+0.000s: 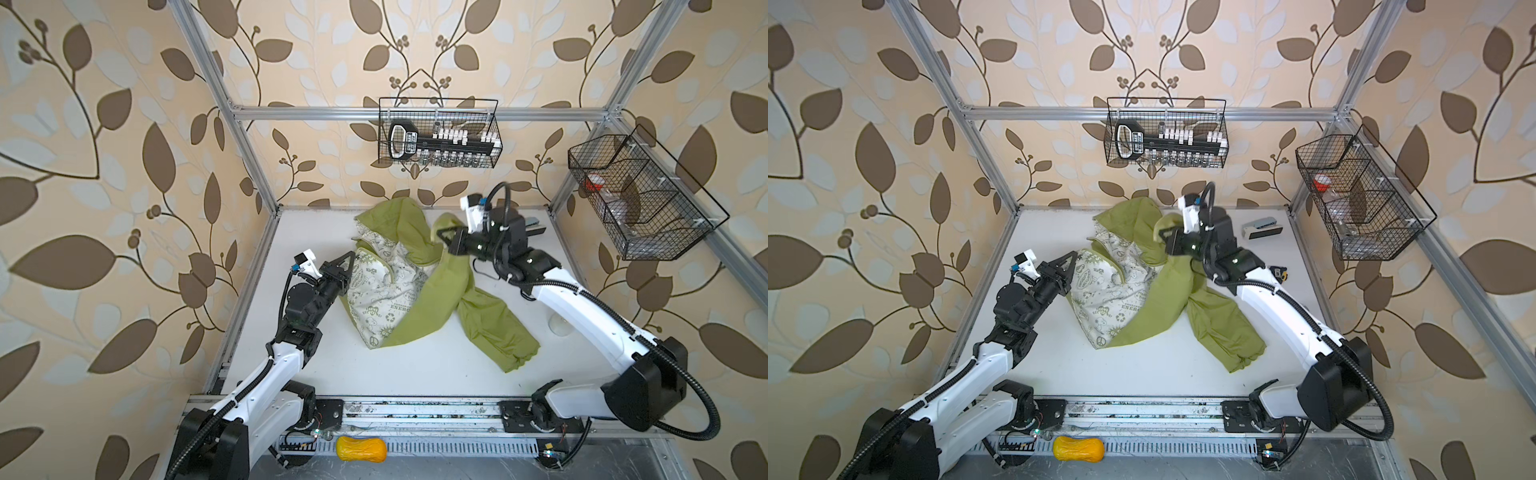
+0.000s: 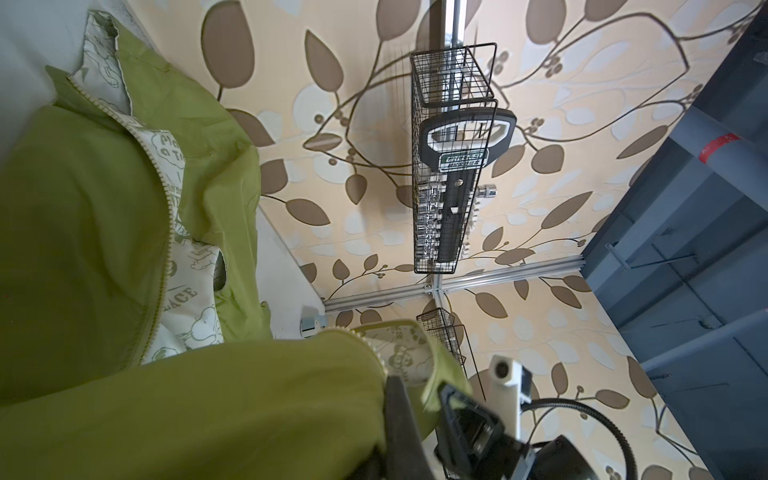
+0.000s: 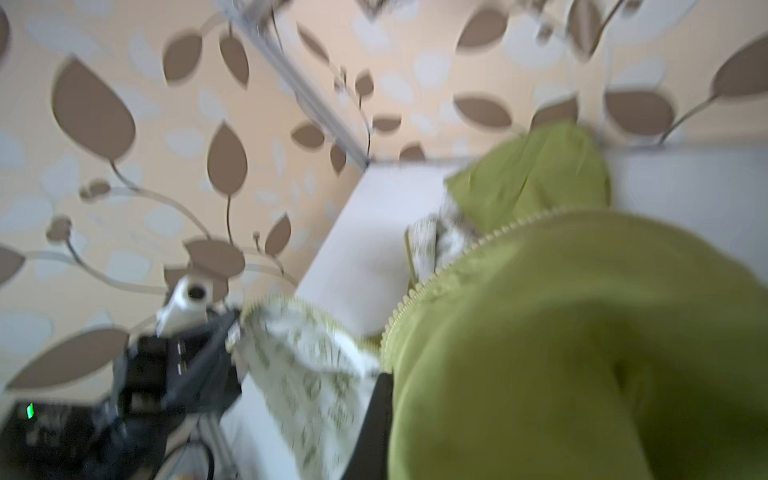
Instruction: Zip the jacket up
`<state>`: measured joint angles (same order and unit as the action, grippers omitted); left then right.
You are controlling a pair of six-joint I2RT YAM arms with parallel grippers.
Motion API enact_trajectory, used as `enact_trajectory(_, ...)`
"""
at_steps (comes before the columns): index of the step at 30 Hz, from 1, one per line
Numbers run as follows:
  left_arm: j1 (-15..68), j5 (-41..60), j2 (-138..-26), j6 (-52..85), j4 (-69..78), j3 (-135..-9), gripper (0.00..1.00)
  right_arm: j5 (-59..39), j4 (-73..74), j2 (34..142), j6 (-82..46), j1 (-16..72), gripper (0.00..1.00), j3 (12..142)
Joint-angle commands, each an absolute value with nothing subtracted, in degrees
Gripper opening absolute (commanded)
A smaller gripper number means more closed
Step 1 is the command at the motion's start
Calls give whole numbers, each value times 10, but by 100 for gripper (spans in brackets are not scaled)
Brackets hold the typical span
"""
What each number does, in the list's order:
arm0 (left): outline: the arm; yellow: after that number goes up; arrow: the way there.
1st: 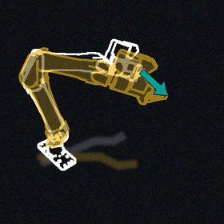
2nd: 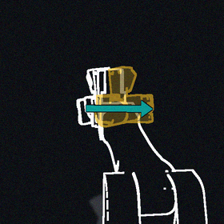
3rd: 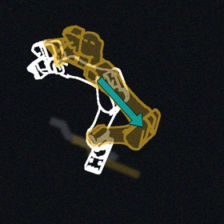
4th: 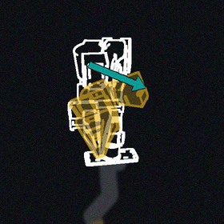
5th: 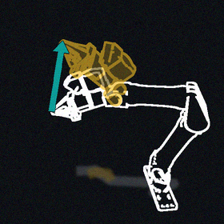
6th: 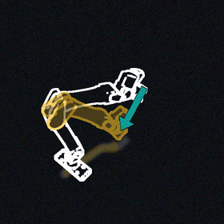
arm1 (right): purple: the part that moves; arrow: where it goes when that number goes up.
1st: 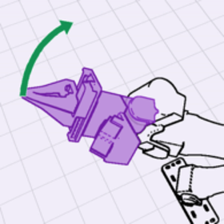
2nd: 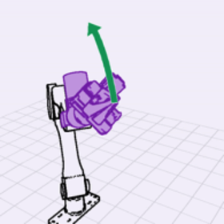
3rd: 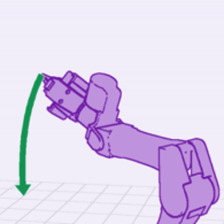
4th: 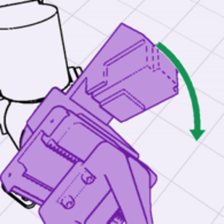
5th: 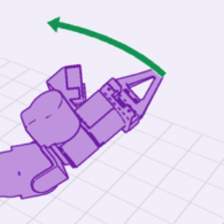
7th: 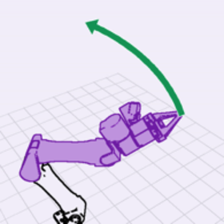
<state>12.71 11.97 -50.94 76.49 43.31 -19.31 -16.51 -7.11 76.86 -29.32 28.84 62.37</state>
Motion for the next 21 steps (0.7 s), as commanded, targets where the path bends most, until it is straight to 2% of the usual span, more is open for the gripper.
enact_trajectory(1,127,120,-459,735,433,-154,0,-190,-68,752,-297,320,0,455)
enact_trajectory(4,127,119,-426,732,408,-123,0,-214,-19,742,-325,350,0,367)
enact_trajectory(7,127,119,-403,730,391,-107,0,-212,-18,741,-328,382,0,338)
enact_trajectory(15,127,127,-364,730,359,-92,0,-171,-96,788,-315,423,0,337)
enact_trajectory(21,127,132,-356,732,353,-89,0,-85,-138,826,-329,459,0,355)
